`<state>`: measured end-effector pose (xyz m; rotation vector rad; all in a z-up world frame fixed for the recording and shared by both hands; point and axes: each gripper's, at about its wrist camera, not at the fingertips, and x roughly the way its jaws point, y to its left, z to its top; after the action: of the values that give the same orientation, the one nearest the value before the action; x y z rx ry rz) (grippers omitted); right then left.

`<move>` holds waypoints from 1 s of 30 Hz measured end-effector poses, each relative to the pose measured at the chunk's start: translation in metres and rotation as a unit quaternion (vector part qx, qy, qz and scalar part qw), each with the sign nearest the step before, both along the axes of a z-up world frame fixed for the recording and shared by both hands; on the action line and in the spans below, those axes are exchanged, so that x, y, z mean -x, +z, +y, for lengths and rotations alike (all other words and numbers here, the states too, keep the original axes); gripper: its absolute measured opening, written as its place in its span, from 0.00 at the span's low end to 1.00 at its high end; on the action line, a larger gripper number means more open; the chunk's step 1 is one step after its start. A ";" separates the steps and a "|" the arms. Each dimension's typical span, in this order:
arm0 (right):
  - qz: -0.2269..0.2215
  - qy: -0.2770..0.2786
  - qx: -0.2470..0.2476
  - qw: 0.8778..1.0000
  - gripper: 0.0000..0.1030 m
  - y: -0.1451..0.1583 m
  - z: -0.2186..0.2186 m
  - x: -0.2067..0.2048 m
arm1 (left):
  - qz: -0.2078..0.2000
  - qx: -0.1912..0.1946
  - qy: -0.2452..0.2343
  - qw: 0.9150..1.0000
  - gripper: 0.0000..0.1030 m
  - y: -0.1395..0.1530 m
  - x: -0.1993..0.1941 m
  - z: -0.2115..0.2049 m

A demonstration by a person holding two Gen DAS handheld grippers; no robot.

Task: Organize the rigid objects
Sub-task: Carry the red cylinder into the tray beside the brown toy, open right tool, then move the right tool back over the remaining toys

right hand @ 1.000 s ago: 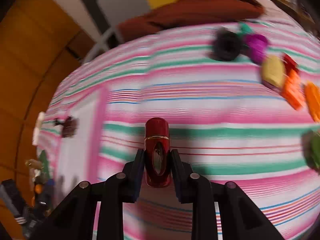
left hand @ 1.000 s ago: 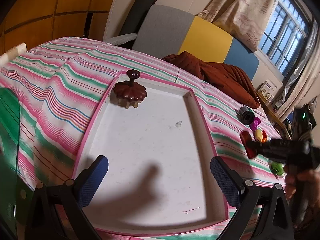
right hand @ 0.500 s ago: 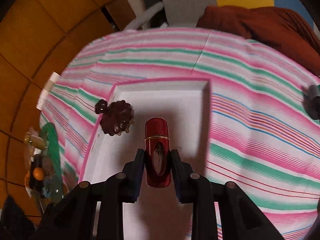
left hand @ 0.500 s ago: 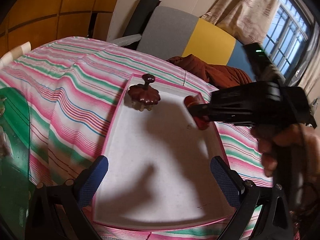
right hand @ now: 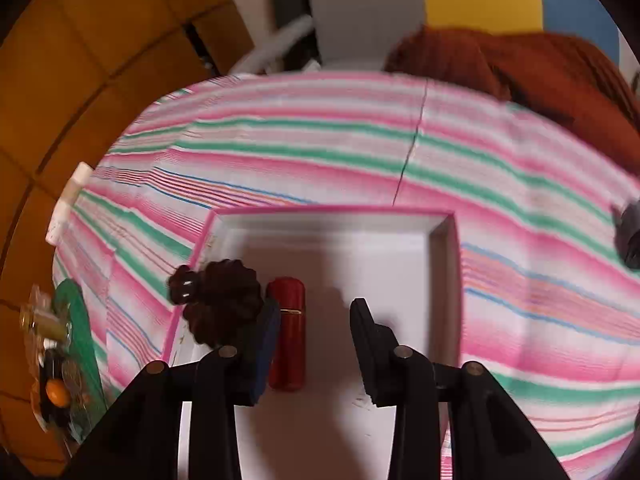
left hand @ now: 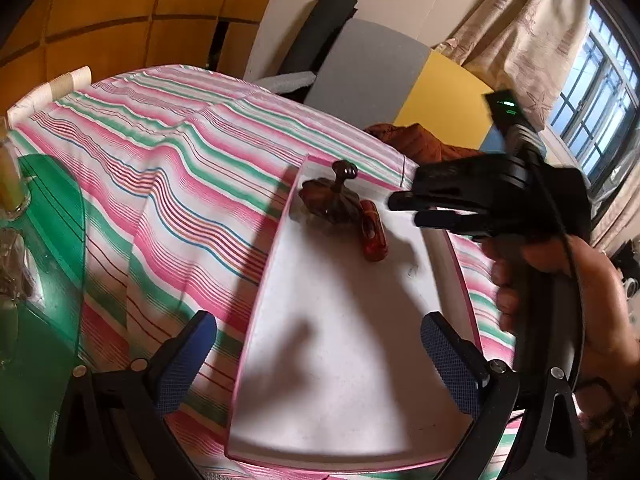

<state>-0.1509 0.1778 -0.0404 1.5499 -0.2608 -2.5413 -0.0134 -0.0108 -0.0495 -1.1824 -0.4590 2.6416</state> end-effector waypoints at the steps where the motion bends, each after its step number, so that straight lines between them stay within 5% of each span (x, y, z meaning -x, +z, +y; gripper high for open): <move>1: 0.009 -0.002 -0.002 1.000 0.35 0.006 0.004 -0.005 | 0.000 -0.003 0.001 1.000 1.00 0.000 0.000 0.000; 13: 0.088 -0.029 -0.081 0.992 0.36 0.032 0.059 -0.078 | -0.005 -0.008 -0.010 1.000 1.00 -0.004 -0.008 0.014; 23: 0.060 -0.093 -0.104 0.988 0.36 0.016 0.125 -0.125 | 0.018 0.012 -0.050 0.999 1.00 0.005 -0.022 0.040; 30: 0.034 -0.183 -0.134 0.973 0.36 0.007 0.197 -0.154 | 0.040 0.026 -0.081 0.996 1.00 0.012 -0.032 0.059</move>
<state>0.0032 0.3744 -0.0335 1.6300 -0.2207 -3.0177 0.0183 0.0482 -0.0373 -1.0732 -0.2705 2.5637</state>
